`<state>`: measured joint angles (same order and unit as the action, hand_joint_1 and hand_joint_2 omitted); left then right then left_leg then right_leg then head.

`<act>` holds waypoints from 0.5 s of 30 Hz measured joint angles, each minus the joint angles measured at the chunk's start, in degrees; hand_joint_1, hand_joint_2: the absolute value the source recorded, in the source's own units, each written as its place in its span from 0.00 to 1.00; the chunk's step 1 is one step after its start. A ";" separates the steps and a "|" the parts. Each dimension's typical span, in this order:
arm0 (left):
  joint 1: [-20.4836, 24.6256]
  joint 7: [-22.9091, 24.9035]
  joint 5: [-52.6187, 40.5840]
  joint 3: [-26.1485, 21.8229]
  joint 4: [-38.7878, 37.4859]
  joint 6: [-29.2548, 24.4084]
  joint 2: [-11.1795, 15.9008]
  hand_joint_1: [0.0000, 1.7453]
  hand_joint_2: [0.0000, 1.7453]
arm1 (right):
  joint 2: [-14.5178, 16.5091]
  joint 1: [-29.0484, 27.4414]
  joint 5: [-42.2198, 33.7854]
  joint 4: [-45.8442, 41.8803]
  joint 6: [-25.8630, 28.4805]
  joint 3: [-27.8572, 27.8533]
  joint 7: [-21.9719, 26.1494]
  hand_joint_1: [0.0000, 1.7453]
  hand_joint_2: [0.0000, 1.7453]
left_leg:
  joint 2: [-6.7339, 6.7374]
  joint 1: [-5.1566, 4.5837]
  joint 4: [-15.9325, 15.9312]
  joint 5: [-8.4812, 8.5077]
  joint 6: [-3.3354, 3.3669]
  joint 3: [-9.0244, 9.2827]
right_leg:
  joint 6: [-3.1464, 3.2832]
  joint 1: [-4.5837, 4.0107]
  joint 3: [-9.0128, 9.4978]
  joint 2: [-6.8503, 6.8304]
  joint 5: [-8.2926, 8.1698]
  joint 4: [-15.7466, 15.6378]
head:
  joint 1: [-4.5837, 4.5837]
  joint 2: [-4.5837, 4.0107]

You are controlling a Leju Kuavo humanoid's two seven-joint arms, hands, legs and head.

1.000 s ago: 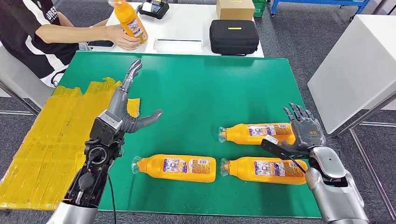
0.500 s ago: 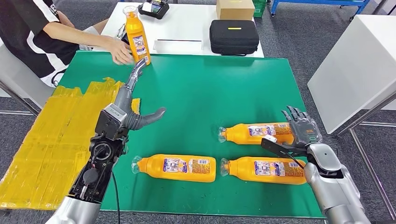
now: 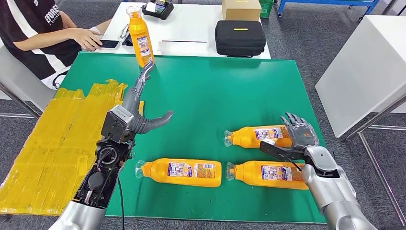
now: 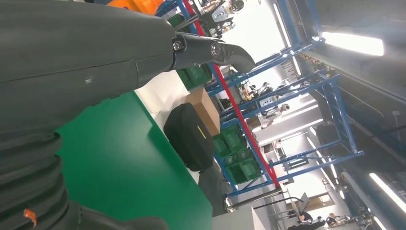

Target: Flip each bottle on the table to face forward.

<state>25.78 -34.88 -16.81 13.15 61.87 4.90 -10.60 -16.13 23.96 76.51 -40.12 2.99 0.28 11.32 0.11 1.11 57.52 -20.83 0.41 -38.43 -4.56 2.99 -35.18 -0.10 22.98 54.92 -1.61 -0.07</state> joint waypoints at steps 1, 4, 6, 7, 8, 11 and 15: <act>0.01 0.01 0.06 0.01 -0.07 0.00 0.00 0.00 1.00 | 0.09 0.21 0.00 0.42 0.03 0.10 0.11 0.00 1.00 | 0.00 0.00 0.00 0.00 0.00 0.00 | 0.00 0.00 0.00 0.00 0.00 0.00 | 0.00 0.00; 0.04 0.04 0.38 0.01 -0.39 0.00 -0.02 0.00 1.00 | 0.61 1.07 -0.23 2.03 0.22 0.35 0.80 0.00 1.00 | 0.01 0.00 0.00 0.00 0.00 0.00 | 0.00 0.00 -0.01 0.00 0.00 0.00 | 0.02 0.00; 0.12 0.04 0.66 0.01 -0.69 0.00 -0.08 0.00 1.00 | 1.16 1.76 -0.67 3.43 0.22 0.49 1.40 0.02 1.00 | 0.01 0.00 0.00 0.00 0.00 0.00 | 0.00 0.00 -0.01 0.00 0.00 0.00 | 0.01 0.00; 0.19 0.04 0.81 0.01 -0.89 0.00 -0.12 0.00 1.00 | 1.43 2.11 -0.88 4.22 0.04 0.59 1.60 0.27 1.00 | 0.01 0.00 0.00 0.00 0.00 0.00 | 0.00 0.00 -0.01 0.00 0.00 0.00 | 0.00 0.00; 0.28 0.03 0.97 0.01 -1.11 0.00 -0.18 0.00 1.00 | 1.66 2.47 -1.00 4.96 -0.35 0.67 1.68 0.52 1.00 | 0.01 0.00 0.00 0.00 0.00 0.01 | 0.00 0.00 -0.01 0.00 0.00 0.00 | 0.00 0.00; 0.58 0.02 1.35 0.03 -1.78 0.00 -0.33 0.00 1.00 | 2.01 3.86 -1.16 7.52 -2.69 0.86 1.13 1.00 1.00 | 0.01 0.00 0.00 0.00 0.00 0.04 | 0.00 0.00 0.00 0.01 0.00 0.00 | 0.00 0.00; 0.85 0.02 1.85 0.07 -2.46 0.00 -0.44 0.00 1.00 | 2.01 5.55 -1.24 10.22 -5.00 1.42 0.29 1.00 1.00 | 0.02 0.00 0.01 0.00 0.00 0.10 | 0.00 0.01 0.04 0.00 0.00 -0.01 | 0.02 0.00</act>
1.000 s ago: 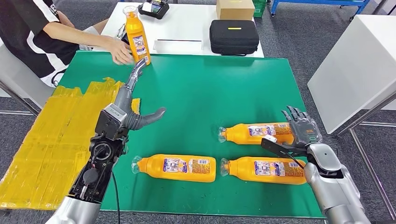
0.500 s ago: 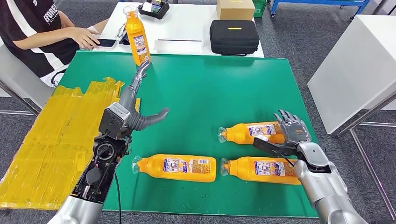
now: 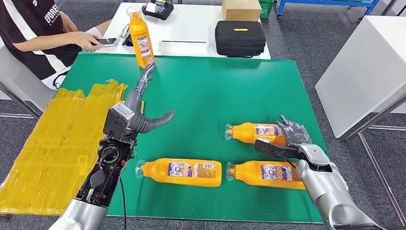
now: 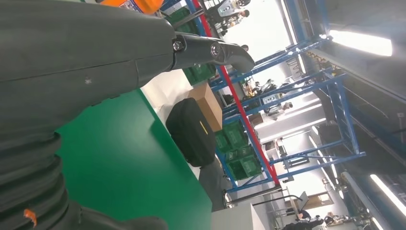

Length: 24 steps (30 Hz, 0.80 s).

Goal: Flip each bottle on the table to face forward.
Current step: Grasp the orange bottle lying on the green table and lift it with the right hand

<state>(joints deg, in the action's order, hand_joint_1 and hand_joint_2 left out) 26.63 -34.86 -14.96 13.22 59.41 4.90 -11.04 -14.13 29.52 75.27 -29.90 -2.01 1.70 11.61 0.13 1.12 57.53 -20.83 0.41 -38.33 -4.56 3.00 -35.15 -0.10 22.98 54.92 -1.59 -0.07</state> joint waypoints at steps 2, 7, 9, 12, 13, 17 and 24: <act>0.04 0.00 0.20 0.01 -0.20 0.00 -0.02 0.00 1.00 | -0.01 0.71 -0.17 0.94 -0.45 0.17 -0.13 1.00 1.00 | 0.00 0.00 0.00 0.00 0.00 0.04 | 0.00 0.00 0.04 0.00 0.00 0.00 | 0.00 0.00; 0.04 0.00 0.40 0.01 -0.36 0.01 -0.02 0.00 1.00 | -0.02 1.73 -0.36 2.35 -0.76 0.29 -0.22 1.00 1.00 | 0.00 0.00 0.00 0.01 0.01 0.08 | 0.00 0.00 0.09 -0.01 0.00 0.00 | -0.01 0.00; 0.04 0.01 0.40 0.01 -0.37 0.01 -0.02 0.00 1.00 | -0.02 1.97 -0.37 2.70 -0.78 0.29 -0.24 1.00 1.00 | 0.00 0.00 0.00 0.01 0.01 0.09 | 0.00 0.00 0.10 0.00 0.00 0.00 | -0.01 0.00; 0.04 0.01 0.40 0.01 -0.38 0.00 -0.02 0.00 1.00 | -0.02 2.20 -0.37 3.09 -0.82 0.29 -0.25 1.00 1.00 | 0.00 0.00 0.00 0.01 0.01 0.09 | 0.00 0.00 0.10 -0.01 0.00 0.00 | -0.01 0.00; 0.04 0.00 0.40 0.01 -0.38 0.00 -0.02 0.00 1.00 | -0.02 2.25 -0.37 3.19 -0.83 0.29 -0.25 1.00 1.00 | 0.00 0.00 0.00 0.01 0.01 0.09 | 0.00 0.00 0.10 -0.01 0.00 0.00 | -0.01 0.00; 0.04 0.01 0.53 0.01 -0.40 0.02 -0.02 0.00 1.00 | -0.02 2.47 -0.44 3.51 -1.22 0.31 -0.44 1.00 1.00 | 0.00 0.00 0.00 0.01 0.01 0.09 | 0.00 0.00 0.10 0.00 0.00 0.00 | -0.01 0.00; -0.02 0.27 1.64 0.01 -0.40 -0.02 0.02 0.00 1.00 | 0.08 3.01 0.66 3.87 0.65 1.40 -4.53 1.00 1.00 | -0.02 0.00 0.00 0.02 0.03 0.09 | 0.00 0.00 0.17 -0.03 0.00 0.00 | -0.01 0.00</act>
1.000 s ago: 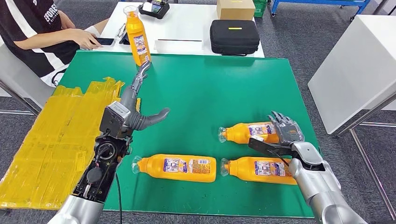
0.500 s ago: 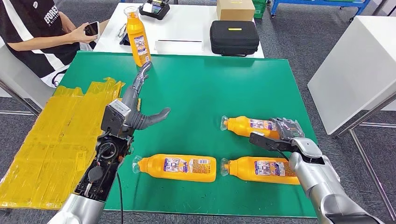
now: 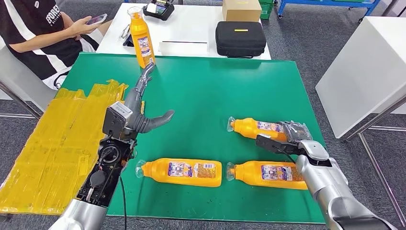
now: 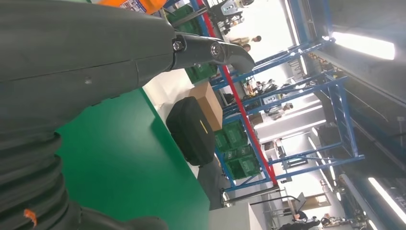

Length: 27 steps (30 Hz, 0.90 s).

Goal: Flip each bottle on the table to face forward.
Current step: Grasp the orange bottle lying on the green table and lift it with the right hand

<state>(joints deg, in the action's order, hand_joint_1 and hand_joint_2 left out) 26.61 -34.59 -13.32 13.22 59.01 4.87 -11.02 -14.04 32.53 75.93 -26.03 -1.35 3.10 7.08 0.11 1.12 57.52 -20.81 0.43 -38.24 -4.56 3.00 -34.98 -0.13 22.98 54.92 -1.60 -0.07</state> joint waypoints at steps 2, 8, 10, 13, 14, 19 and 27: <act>-0.19 0.10 0.05 -0.02 0.02 -0.11 0.04 0.00 1.00 | 0.32 -0.14 0.56 0.05 4.52 0.23 -2.62 1.00 1.00 | -0.01 -0.01 0.00 0.01 0.02 -0.05 | -0.01 0.00 0.00 0.00 -0.01 0.01 | -0.01 0.00; -1.89 0.52 -0.34 -0.09 0.92 -1.07 0.20 0.00 1.00 | 3.84 -0.59 -9.04 -3.10 26.81 -3.05 -1.12 1.00 1.00 | 0.00 0.01 0.00 0.04 0.03 -0.11 | -0.03 -0.02 -0.12 0.01 -0.04 0.04 | -0.02 0.00; -2.40 1.02 -1.16 -0.06 1.36 -1.45 0.25 0.00 1.00 | 5.62 -1.01 -15.13 -6.23 32.01 -5.46 3.58 1.00 1.00 | 0.00 0.05 0.00 0.04 0.03 -0.12 | -0.02 -0.06 -0.14 -0.02 -0.02 0.04 | -0.02 0.00; -2.79 1.67 -2.64 0.22 1.89 -1.92 0.37 0.00 1.00 | 8.08 -2.32 -24.11 -11.33 34.82 -8.25 11.28 1.00 1.00 | -0.02 0.09 -0.01 0.04 0.03 -0.19 | -0.01 -0.10 -0.15 -0.08 0.01 0.04 | -0.01 0.00; -2.88 2.06 -3.08 0.44 2.17 -1.90 0.41 0.00 1.00 | 9.02 -2.96 -27.77 -13.19 35.58 -8.90 14.30 1.00 1.00 | -0.02 0.08 -0.01 0.03 0.03 -0.22 | -0.01 -0.10 -0.16 -0.08 0.01 0.04 | 0.00 0.00; -3.20 5.43 -2.73 1.63 4.20 0.79 0.62 0.00 1.00 | 13.50 -5.43 -44.80 -21.39 36.58 -9.96 25.19 1.00 1.00 | 0.00 0.08 -0.01 0.03 0.03 -0.24 | 0.00 -0.09 -0.20 -0.08 0.01 0.04 | 0.00 0.00; -2.91 13.04 10.27 1.78 4.98 11.43 1.46 0.00 1.00 | 18.20 -7.57 -52.03 -26.42 30.77 -6.17 26.42 1.00 1.00 | 0.01 0.09 -0.02 0.07 0.01 -0.20 | 0.00 -0.10 -0.23 -0.05 -0.01 0.04 | -0.01 0.00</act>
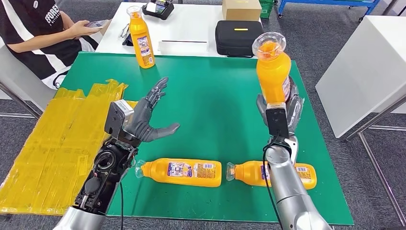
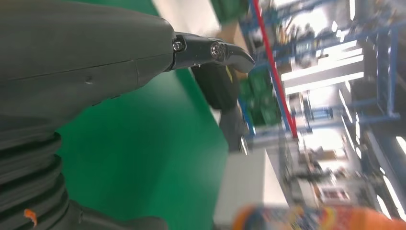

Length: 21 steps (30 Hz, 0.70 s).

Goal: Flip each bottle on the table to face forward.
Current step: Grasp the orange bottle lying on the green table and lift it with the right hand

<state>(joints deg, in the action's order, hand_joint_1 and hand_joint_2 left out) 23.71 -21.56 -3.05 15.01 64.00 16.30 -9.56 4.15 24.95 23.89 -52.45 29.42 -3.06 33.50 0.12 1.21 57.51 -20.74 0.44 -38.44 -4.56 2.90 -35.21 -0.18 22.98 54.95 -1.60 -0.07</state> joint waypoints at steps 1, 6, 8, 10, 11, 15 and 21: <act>0.20 0.65 1.30 -0.01 0.00 0.90 0.05 0.00 1.00 | 0.42 -0.23 0.27 -0.27 0.06 0.72 -0.03 1.00 1.00 | 0.00 0.00 0.00 0.01 0.00 0.00 | 0.00 0.00 0.00 -0.01 0.00 0.00 | 0.01 0.00; 1.69 3.77 6.85 0.01 -0.03 3.98 0.14 0.00 1.00 | 2.02 -1.69 2.42 -1.98 -0.37 4.38 -1.55 1.00 1.00 | -0.01 0.00 0.00 0.00 0.00 -0.02 | 0.00 0.01 -0.01 -0.01 0.01 0.00 | 0.01 0.00; 2.38 4.72 9.29 0.01 -0.16 5.15 0.14 0.00 1.00 | 2.45 -2.33 3.47 -2.64 -0.71 5.74 -2.37 1.00 1.00 | -0.01 0.00 0.00 0.00 0.00 -0.02 | 0.00 0.01 -0.02 -0.01 0.01 0.00 | 0.01 0.00; 3.12 5.38 11.15 0.02 -0.47 5.80 0.14 0.00 1.00 | 2.79 -2.77 4.41 -3.04 -1.08 6.98 -3.00 1.00 1.00 | -0.01 0.00 0.00 0.00 0.00 -0.03 | 0.00 0.01 -0.02 -0.01 0.01 0.00 | 0.01 0.00; 3.50 5.57 11.75 0.02 -0.66 5.91 0.14 0.00 1.00 | 2.90 -2.89 4.70 -3.14 -1.33 7.50 -3.22 1.00 1.00 | -0.01 0.00 0.00 0.00 0.00 -0.03 | 0.00 0.01 -0.02 -0.01 0.01 0.00 | 0.01 0.00; 4.80 5.73 12.91 0.17 -1.42 5.95 0.14 0.00 1.00 | 3.15 -3.07 4.98 -3.20 -2.59 9.13 -3.61 1.00 1.00 | -0.01 0.00 0.00 0.01 0.00 -0.02 | 0.00 0.01 -0.02 -0.01 0.00 0.00 | 0.01 0.00; 5.63 5.66 13.62 0.82 -2.36 5.93 0.16 0.00 1.00 | 3.44 -3.41 6.14 -3.18 -4.11 11.31 -3.98 1.00 1.00 | -0.01 0.00 0.00 0.00 0.00 -0.03 | 0.00 0.01 -0.02 0.00 0.00 0.00 | 0.01 0.00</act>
<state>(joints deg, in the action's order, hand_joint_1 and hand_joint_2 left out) 29.34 -15.90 10.57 15.83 61.64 22.23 -9.40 7.59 21.55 30.03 -55.63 25.31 8.25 29.52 0.11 1.20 57.51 -20.74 0.44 -38.47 -4.55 2.91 -35.23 -0.18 22.98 54.96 -1.59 -0.07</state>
